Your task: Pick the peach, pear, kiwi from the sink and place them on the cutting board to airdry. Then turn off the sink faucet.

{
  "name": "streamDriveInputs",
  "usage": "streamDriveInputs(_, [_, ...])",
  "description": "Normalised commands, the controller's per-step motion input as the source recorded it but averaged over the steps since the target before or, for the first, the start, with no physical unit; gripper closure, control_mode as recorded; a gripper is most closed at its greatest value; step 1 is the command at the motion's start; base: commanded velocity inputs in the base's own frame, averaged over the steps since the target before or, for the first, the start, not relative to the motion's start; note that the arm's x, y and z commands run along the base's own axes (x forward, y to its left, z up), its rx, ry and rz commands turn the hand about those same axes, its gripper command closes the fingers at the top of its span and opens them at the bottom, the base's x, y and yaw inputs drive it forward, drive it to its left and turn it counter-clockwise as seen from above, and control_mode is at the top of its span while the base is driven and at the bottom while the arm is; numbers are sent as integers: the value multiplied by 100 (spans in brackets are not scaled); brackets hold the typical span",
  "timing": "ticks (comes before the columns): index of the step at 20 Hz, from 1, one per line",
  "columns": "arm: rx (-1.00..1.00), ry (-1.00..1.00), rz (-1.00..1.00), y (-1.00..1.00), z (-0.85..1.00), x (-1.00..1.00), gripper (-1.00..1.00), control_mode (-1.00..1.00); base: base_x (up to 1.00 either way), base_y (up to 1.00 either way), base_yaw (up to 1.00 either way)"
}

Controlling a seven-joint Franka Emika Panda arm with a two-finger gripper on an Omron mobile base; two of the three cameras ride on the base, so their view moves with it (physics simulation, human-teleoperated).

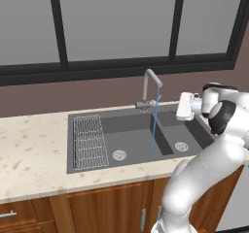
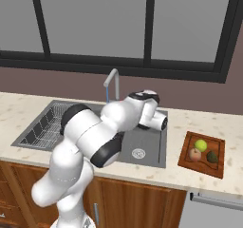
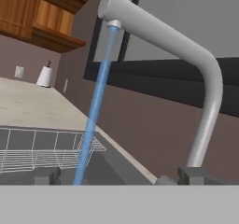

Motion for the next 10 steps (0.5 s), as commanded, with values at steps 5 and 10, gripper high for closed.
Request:
streamDriveInputs(5, [0, 0, 3, -5, -7, 28, -100, -100, 0, 0, 0])
streamDriveInputs(10, [0, 0, 4, -12, -10, 27, -100, -100, 0, 0, 0])
